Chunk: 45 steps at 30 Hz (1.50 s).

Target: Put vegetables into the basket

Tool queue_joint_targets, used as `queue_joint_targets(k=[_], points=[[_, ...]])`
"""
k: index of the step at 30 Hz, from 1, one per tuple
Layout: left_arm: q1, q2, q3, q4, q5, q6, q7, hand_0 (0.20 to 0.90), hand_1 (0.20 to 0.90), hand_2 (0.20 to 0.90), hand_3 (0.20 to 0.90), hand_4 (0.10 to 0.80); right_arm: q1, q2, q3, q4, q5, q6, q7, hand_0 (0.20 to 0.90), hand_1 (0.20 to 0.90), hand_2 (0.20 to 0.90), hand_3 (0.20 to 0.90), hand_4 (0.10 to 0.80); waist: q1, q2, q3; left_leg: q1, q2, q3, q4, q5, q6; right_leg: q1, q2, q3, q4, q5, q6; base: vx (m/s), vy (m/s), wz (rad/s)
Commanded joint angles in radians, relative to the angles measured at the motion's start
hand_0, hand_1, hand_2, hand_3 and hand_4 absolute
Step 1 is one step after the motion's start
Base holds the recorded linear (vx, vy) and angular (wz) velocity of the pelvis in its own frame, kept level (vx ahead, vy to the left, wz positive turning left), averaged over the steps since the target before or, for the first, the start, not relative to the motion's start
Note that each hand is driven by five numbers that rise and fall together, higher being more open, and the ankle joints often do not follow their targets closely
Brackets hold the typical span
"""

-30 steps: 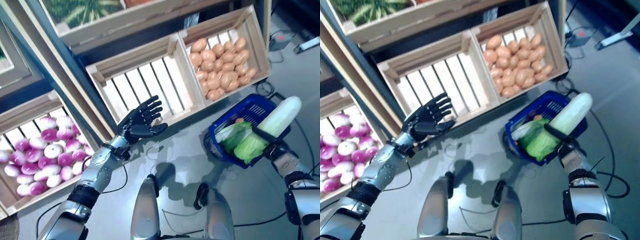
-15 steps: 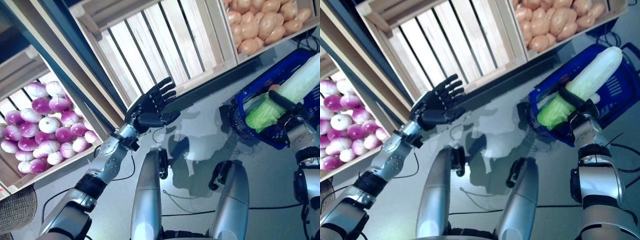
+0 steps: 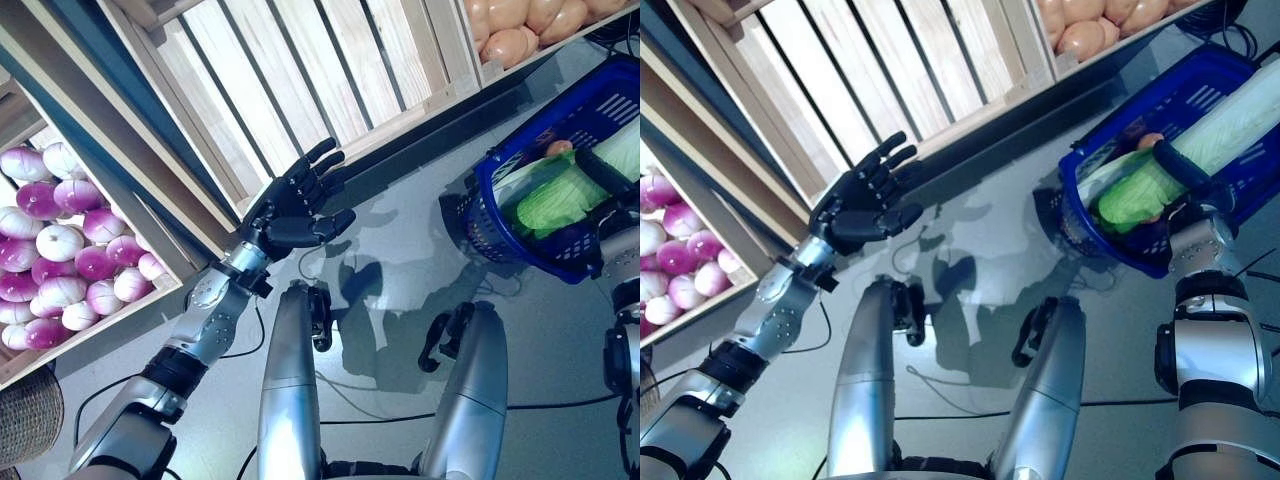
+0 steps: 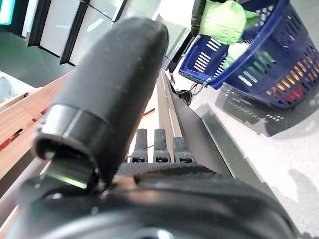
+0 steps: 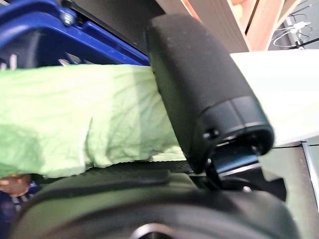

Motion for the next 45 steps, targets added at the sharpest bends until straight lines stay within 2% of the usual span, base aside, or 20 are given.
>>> queue_joint_targets(k=[1, 7, 13, 22, 25, 27, 28, 29, 30, 34, 37, 41, 43, 45], points=[[-0.035, 0.035, 0.058, -0.088, -0.051, -0.099, -0.051, 0.9, 0.9, 0.9, 0.9, 0.8, -0.072, -0.126, 0.012, 0.006, 0.04, -0.11, 0.003, 0.9, 0.9, 0.9, 0.9, 0.8, 0.007, 0.007, -0.105, 0.094, 0.044, -0.028, -0.012, -0.156, -0.058, 0.036, 0.004, 0.007, -0.047, 0.028, -0.043, 0.0, 0.0, 0.0], [-0.012, 0.034, 0.068, -0.081, -0.052, -0.082, -0.073, 0.9, 0.9, 0.9, 0.9, 0.8, -0.054, -0.141, 0.005, 0.008, 0.018, -0.066, 0.037, 0.9, 0.9, 0.9, 0.9, 0.8, 0.005, -0.003, -0.131, 0.145, 0.054, -0.028, -0.051, -0.147, -0.065, 0.084, 0.004, -0.002, -0.093, 0.04, -0.039, 0.04, 0.011, -0.03], [0.015, 0.028, 0.073, -0.079, -0.051, -0.078, -0.094, 0.9, 0.9, 0.9, 0.9, 0.8, -0.01, -0.15, -0.009, 0.016, 0.001, -0.041, 0.075, 0.9, 0.9, 0.9, 0.9, 0.8, 0.011, -0.019, -0.163, 0.271, 0.061, -0.014, -0.187, -0.105, -0.075, 0.206, 0.009, -0.027, -0.233, 0.084, -0.03, 0.067, 0.014, -0.02], [0.022, 0.016, 0.088, -0.059, -0.036, -0.063, -0.112, 0.9, 0.9, 0.9, 0.9, 0.8, 0.05, -0.132, -0.046, 0.011, 0.001, -0.024, 0.074, 0.9, 0.9, 0.9, 0.9, 0.8, 0.026, -0.056, -0.206, 0.47, 0.076, 0.023, -0.472, 0.01, -0.081, 0.406, 0.012, -0.091, -0.464, 0.18, -0.021, 0.046, -0.008, -0.05], [0.032, -0.003, 0.104, -0.039, -0.002, -0.045, -0.114, 0.9, 0.9, 0.9, 0.9, 0.8, 0.097, -0.093, -0.06, 0.0, -0.002, -0.019, 0.096, 0.9, 0.9, 0.9, 0.9, 0.8, 0.032, -0.077, -0.234, 0.583, 0.074, 0.039, -0.643, 0.087, -0.085, 0.53, 0.033, -0.121, -0.613, 0.234, -0.014, 0.087, -0.022, -0.05], [0.038, -0.01, 0.11, -0.036, 0.013, -0.032, -0.108, 0.9, 0.9, 0.9, 0.9, 0.8, 0.119, -0.075, -0.065, -0.009, 0.006, -0.022, 0.113, 0.9, 0.9, 0.9, 0.9, 0.8, 0.033, -0.082, -0.246, 0.626, 0.073, 0.044, -0.705, 0.117, -0.086, 0.576, 0.046, -0.129, -0.672, 0.253, -0.013, 0.078, -0.021, -0.05], [0.042, -0.015, 0.114, -0.03, 0.031, -0.022, -0.102, 0.9, 0.9, 0.9, 0.9, 0.8, 0.135, -0.058, -0.068, -0.017, 0.014, -0.026, 0.125, 0.9, 0.9, 0.9, 0.9, 0.8, 0.032, -0.087, -0.259, 0.661, 0.072, 0.046, -0.762, 0.147, -0.087, 0.617, 0.058, -0.135, -0.732, 0.276, -0.01, 0.009, -0.018, -0.13], [0.047, -0.021, 0.118, -0.025, 0.061, -0.016, -0.095, 0.9, 0.9, 0.9, 0.9, 0.8, 0.156, -0.036, -0.073, -0.027, 0.017, -0.034, 0.144, 0.9, 0.9, 0.9, 0.9, 0.8, 0.032, -0.093, -0.27, 0.682, 0.07, 0.06, -0.809, 0.19, -0.078, 0.645, 0.064, -0.152, -0.79, 0.315, -0.019, 0.091, -0.032, -0.14], [0.061, -0.029, 0.121, -0.023, 0.095, 0.006, -0.075, 0.9, 0.9, 0.9, 0.9, 0.8, 0.205, 0.008, -0.08, -0.056, 0.047, -0.053, 0.172, 0.9, 0.9, 0.9, 0.9, 0.8, 0.029, -0.102, -0.299, 0.755, 0.064, 0.077, -0.912, 0.238, -0.082, 0.725, 0.09, -0.166, -0.904, 0.353, -0.011, 0.11, -0.028, -0.07], [0.131, -0.073, 0.154, -0.013, 0.128, 0.063, -0.076, 0.9, 0.9, 0.9, 0.9, 0.8, 0.343, 0.123, -0.114, -0.137, 0.065, -0.059, 0.196, 0.9, 0.9, 0.9, 0.9, 0.8, 0.02, -0.112, -0.376, 0.916, 0.039, 0.112, -1.114, 0.316, -0.092, 0.904, 0.156, -0.179, -1.147, 0.417, 0.016, 0.219, 0.011, -0.12], [0.22, -0.111, 0.172, -0.007, 0.196, 0.085, -0.052, 0.9, 0.9, 0.9, 0.9, 0.8, 0.46, 0.238, -0.096, -0.263, 0.057, -0.072, 0.183, 0.9, 0.9, 0.9, 0.9, 0.8, 0.014, -0.112, -0.431, 1.036, 0.015, 0.137, -1.26, 0.363, -0.094, 1.021, 0.204, -0.178, -1.291, 0.455, 0.025, 0.211, 0.065, -0.21], [0.32, -0.143, 0.188, -0.011, 0.253, 0.095, -0.054, 0.9, 0.9, 0.9, 0.9, 0.8, 0.603, 0.327, -0.079, -0.443, 0.063, -0.102, 0.193, 0.9, 0.9, 0.9, 0.9, 0.8, 0.001, -0.111, -0.46, 1.095, -0.004, 0.15, -1.354, 0.403, -0.09, 1.069, 0.227, -0.162, -1.374, 0.494, 0.026, 0.067, 0.048, -0.13], [0.423, -0.184, 0.21, -0.007, 0.301, 0.084, -0.056, 0.9, 0.9, 0.9, 0.9, 0.8, 0.764, 0.43, -0.04, -0.649, 0.029, -0.181, 0.175, 0.9, 0.9, 0.9, 0.9, 0.8, -0.014, -0.106, -0.469, 1.144, -0.023, 0.158, -1.432, 0.422, -0.087, 1.11, 0.244, -0.151, -1.43, 0.512, 0.029, 0.059, 0.062, -0.08], [0.48, -0.215, 0.216, 0.008, 0.333, 0.069, -0.044, 0.9, 0.9, 0.9, 0.9, 0.8, 0.844, 0.501, -0.006, -0.763, -0.026, -0.22, 0.155, 0.9, 0.9, 0.9, 0.9, 0.8, -0.026, -0.104, -0.475, 1.16, -0.034, 0.161, -1.468, 0.434, -0.084, 1.118, 0.254, -0.148, -1.455, 0.523, 0.029, 0.015, 0.062, -0.12]])
